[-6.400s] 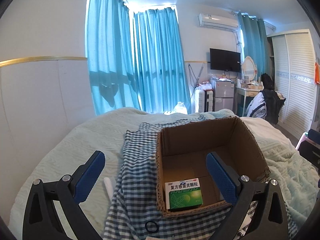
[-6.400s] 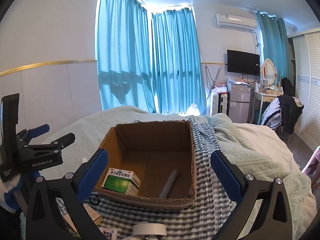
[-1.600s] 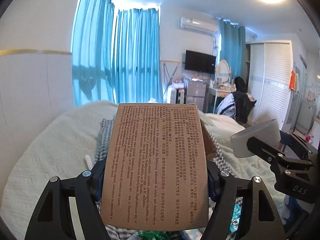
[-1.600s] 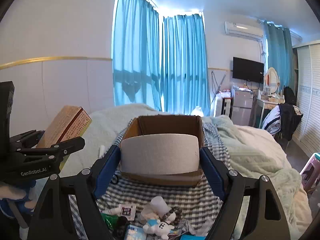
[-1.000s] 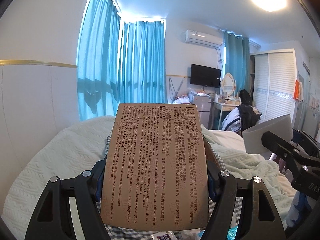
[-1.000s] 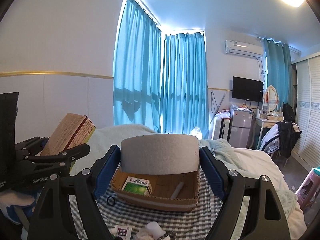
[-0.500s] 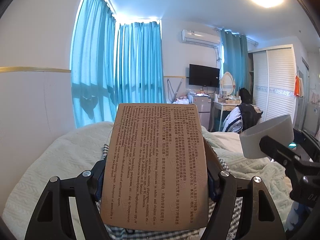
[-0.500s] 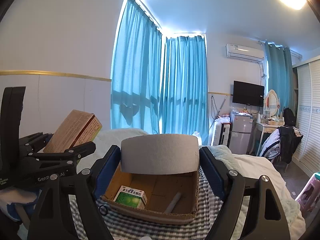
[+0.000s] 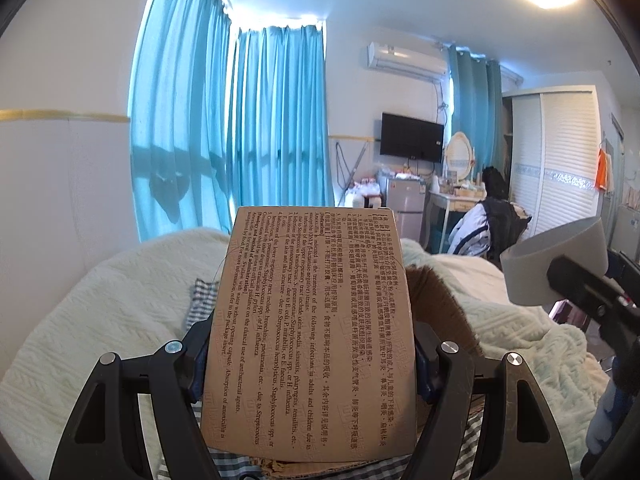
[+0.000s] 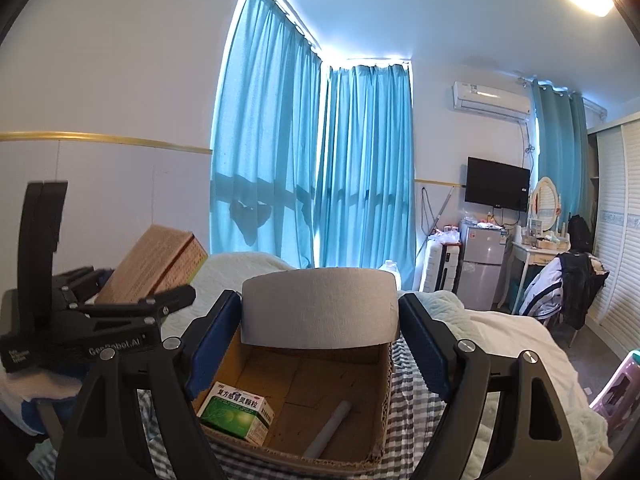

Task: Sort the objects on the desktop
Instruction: 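Lift the leaflet and tape roll and carry both over the cardboard box, then open both grippers to drop the leaflet and tape roll into the box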

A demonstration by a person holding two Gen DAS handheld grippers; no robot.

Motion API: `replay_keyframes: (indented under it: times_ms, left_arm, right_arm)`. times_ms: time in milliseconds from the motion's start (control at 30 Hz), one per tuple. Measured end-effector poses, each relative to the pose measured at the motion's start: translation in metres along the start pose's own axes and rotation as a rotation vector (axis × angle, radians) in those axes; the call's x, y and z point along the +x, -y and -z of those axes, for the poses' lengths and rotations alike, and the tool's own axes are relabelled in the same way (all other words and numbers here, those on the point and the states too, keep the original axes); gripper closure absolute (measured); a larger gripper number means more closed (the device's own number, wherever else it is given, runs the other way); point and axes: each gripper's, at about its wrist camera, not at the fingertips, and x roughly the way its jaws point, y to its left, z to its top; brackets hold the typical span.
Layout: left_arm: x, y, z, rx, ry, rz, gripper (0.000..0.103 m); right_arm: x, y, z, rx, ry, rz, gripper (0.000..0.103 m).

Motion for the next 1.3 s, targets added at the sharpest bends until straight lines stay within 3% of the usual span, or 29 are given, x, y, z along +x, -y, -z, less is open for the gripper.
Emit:
replay_keyframes:
  times_ms: [467, 900, 1000, 1067, 1300]
  left_arm:
    - [0.082, 0.004, 0.029, 0.027, -0.119, -0.013, 0.027]
    - [0.118, 0.010, 0.054, 0.042, -0.247, -0.028, 0.027]
    - [0.119, 0.010, 0.054, 0.043, -0.252, -0.039, 0.021]
    - [0.114, 0.009, 0.052, 0.035, -0.242, -0.038, 0.014]
    - [0.098, 0.006, 0.033, 0.027, -0.186, -0.048, 0.009]
  right_arm:
    - [0.086, 0.017, 0.051, 0.037, -0.119, -0.036, 0.023]
    - [0.126, 0.022, 0.090, 0.045, -0.239, -0.006, 0.022]
    - [0.133, 0.020, 0.096, 0.042, -0.266, -0.003, 0.021]
    - [0.135, 0.019, 0.098, 0.035, -0.271, 0.013, 0.013]
    - [0.119, 0.021, 0.086, 0.043, -0.221, 0.056, 0.006]
